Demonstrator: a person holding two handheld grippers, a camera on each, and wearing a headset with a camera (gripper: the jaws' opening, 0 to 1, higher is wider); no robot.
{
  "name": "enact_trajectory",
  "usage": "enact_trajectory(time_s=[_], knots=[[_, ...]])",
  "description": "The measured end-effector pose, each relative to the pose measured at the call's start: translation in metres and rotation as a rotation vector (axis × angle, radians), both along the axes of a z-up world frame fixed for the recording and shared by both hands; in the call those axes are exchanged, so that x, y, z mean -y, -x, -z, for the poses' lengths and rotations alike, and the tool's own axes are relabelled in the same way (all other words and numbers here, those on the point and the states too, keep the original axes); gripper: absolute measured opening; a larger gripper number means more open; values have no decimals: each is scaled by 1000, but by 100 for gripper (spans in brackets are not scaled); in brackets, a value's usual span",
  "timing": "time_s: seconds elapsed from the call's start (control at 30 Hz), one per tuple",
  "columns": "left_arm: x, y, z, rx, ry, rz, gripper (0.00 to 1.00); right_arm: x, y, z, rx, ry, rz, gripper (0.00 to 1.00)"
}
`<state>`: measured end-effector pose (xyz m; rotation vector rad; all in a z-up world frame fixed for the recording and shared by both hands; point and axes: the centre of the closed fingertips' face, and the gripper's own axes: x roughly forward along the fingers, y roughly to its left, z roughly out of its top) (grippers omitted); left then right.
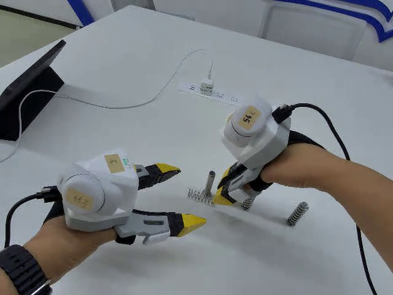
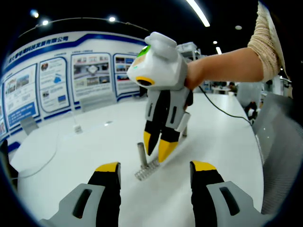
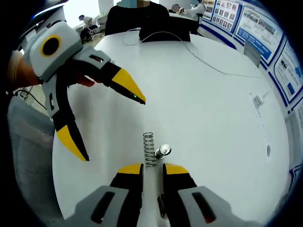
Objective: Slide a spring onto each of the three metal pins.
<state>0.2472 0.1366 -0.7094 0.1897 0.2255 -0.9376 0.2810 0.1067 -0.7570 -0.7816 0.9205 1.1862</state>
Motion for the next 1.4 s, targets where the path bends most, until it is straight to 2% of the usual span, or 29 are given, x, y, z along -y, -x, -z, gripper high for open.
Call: enact_trajectory(time_s=[0.27,0.83,1.1,1.4], knots=[[-1,0,1,-3,-2,-3,59,-2,1,9,-18,-9,10,16],[-4,0,2,-6,-4,-9,59,-6,4,16,-38,-14,13,13],[-5,0,3,-8,-4,-11,59,-6,4,16,-36,-10,4,12],[-4,2,8,-17,-12,-5,58,-2,13,10,-38,-2,-17,11]])
